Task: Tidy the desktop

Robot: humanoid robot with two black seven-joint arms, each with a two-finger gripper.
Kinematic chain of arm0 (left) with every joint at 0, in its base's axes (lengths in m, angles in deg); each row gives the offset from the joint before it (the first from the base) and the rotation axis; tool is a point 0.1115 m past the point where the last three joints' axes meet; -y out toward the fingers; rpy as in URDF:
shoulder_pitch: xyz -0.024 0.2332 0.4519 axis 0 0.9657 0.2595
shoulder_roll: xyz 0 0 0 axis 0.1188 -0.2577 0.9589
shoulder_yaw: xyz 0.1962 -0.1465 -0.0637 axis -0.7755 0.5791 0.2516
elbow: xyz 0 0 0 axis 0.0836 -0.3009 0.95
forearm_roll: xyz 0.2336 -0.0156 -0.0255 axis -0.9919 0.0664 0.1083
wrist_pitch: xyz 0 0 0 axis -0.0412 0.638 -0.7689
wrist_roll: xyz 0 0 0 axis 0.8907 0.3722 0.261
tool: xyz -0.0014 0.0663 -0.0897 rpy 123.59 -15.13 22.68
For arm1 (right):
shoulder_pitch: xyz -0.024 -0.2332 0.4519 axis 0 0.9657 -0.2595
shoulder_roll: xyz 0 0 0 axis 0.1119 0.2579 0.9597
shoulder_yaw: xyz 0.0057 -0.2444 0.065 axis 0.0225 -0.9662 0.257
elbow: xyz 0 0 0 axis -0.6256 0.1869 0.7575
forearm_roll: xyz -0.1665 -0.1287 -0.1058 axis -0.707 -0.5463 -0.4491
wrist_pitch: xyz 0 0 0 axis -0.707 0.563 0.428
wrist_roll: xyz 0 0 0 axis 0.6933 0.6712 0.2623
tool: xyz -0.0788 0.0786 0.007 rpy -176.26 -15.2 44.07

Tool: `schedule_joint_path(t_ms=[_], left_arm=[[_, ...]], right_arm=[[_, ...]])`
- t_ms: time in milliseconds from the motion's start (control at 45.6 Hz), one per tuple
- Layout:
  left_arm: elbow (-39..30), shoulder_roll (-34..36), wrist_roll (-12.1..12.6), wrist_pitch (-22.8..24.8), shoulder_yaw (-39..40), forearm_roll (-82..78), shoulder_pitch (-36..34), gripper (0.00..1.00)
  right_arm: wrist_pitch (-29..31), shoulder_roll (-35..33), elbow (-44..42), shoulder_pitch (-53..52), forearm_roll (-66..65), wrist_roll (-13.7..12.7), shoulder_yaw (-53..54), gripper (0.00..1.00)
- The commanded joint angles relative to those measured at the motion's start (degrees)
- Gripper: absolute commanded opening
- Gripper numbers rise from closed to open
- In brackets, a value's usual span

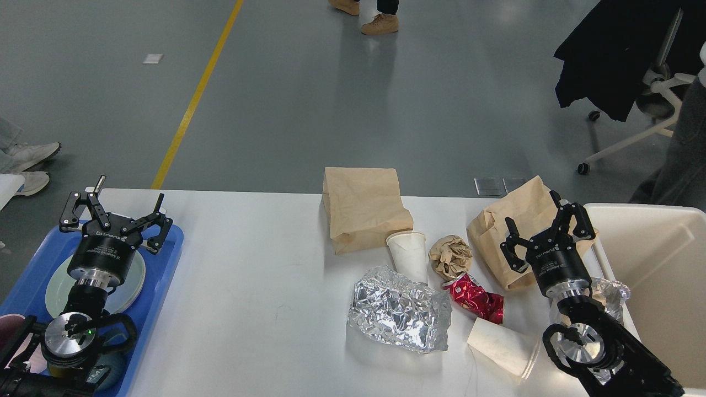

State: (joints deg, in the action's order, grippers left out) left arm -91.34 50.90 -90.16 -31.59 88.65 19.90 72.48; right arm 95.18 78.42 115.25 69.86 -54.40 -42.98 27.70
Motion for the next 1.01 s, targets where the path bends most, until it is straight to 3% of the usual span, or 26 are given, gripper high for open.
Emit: schedule_joint_path(t_ms=[0, 461, 636, 790, 988], left_arm=[[0.3, -0.5, 0.0, 0.2, 0.6, 0.5, 0.1, 0.96], [1.7, -2.1, 0.0, 0.3, 0.5, 1.5, -2.8, 0.96], [2.1, -2.8, -2.7, 2.9, -0.8, -0.3, -2.2, 0.96], [6.8, -5.7, -4.4, 6.3, -3.9, -0.1, -0.5, 0.97], [7.4, -5.8, -5.1, 8.6, -3.8, 0.2, -0.1, 0.97]], right_arm=[[0.0, 0.0, 0.0, 0.0, 0.0, 0.0, 0.0, 1.0], [0.0, 0.0, 0.0, 0.0, 0.0, 0.0, 0.0, 1.0], [0.0, 0.1, -0.1, 0.0, 0.0, 0.0, 0.0, 1.0], [0.0, 0.0, -0.3, -0.2, 0.0, 0.0, 0.0, 1.0], [0.0, 0.1, -0.3, -0.2, 0.0, 0.0, 0.0, 1.0]])
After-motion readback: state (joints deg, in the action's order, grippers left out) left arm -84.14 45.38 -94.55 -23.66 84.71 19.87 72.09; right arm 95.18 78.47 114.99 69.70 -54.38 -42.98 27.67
